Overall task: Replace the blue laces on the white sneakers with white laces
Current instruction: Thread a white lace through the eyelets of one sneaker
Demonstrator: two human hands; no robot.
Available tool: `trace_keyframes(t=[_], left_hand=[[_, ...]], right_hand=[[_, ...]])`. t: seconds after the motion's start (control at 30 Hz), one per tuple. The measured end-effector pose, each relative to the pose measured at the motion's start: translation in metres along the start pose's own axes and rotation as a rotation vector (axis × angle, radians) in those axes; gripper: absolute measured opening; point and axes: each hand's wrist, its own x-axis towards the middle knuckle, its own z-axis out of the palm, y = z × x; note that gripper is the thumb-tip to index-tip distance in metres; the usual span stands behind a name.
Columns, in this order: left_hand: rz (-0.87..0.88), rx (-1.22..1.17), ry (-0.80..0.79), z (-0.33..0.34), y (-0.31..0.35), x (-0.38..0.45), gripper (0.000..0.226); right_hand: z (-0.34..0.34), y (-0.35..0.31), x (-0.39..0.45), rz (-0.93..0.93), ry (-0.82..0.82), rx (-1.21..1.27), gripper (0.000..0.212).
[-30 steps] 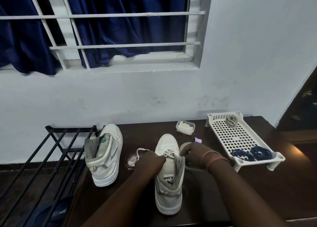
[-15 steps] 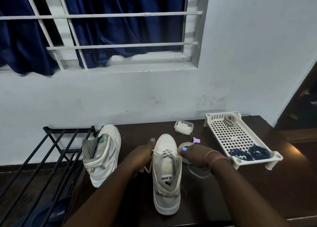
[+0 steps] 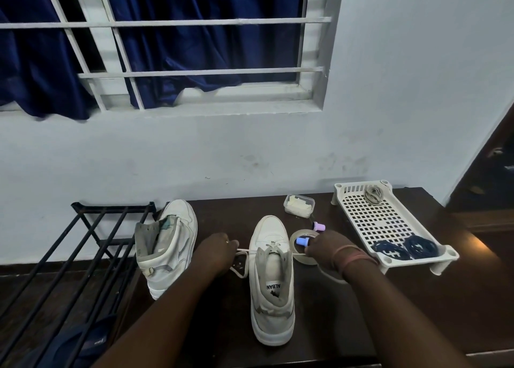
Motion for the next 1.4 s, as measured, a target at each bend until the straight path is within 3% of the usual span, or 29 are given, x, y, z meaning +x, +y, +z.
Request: trace_keyframes(t=[0.2, 0.27, 0.33, 0.4, 0.47, 0.57, 0.7, 0.8, 0.9, 1.03, 1.2, 1.4], left_hand=[[-0.026, 0.011, -0.016, 0.007, -0.001, -0.001, 0.029], [-0.064, 0.069, -0.032, 0.012, -0.001, -0.004, 0.035], [-0.09, 0.16, 0.051, 0.016, 0.004, -0.011, 0.048], [-0.038, 0.135, 0.191, 0.017, 0.012, -0.017, 0.048], [0.054, -0.069, 0.234, 0.016, 0.025, -0.022, 0.047], [0.05, -0.302, 0.045, 0.013, 0.044, -0.032, 0.054], [-0.011, -0.424, -0.07, 0.02, 0.038, -0.036, 0.031], [-0.089, -0.599, -0.122, 0.022, 0.029, -0.032, 0.013], [-0.228, -0.818, -0.212, 0.025, 0.025, -0.03, 0.003], [-0.372, -1.064, -0.354, 0.027, 0.02, -0.026, 0.014], [-0.393, -1.196, -0.528, 0.022, 0.016, -0.025, 0.016], [-0.382, -1.152, -0.551, 0.013, 0.018, -0.028, 0.019]], right_hand=[[0.009, -0.004, 0.0, -0.019, 0.123, 0.118, 0.038], [0.009, -0.008, -0.002, 0.029, 0.173, 0.204, 0.055], [0.002, -0.014, -0.01, 0.031, 0.189, 0.254, 0.065], [-0.006, -0.019, -0.013, 0.021, 0.197, 0.264, 0.06], [-0.016, -0.026, -0.024, -0.005, 0.212, 0.304, 0.044], [-0.022, -0.037, -0.035, -0.054, 0.275, 0.367, 0.043], [-0.02, -0.059, -0.044, -0.214, 0.314, 0.503, 0.021], [-0.015, -0.072, -0.054, -0.327, 0.22, 0.685, 0.027], [-0.006, -0.07, -0.05, -0.354, 0.126, 0.491, 0.027], [-0.003, -0.062, -0.048, -0.315, 0.165, 0.057, 0.028], [0.002, -0.067, -0.043, -0.294, 0.205, 0.145, 0.018], [0.022, -0.07, -0.035, -0.283, 0.296, 0.139, 0.015]])
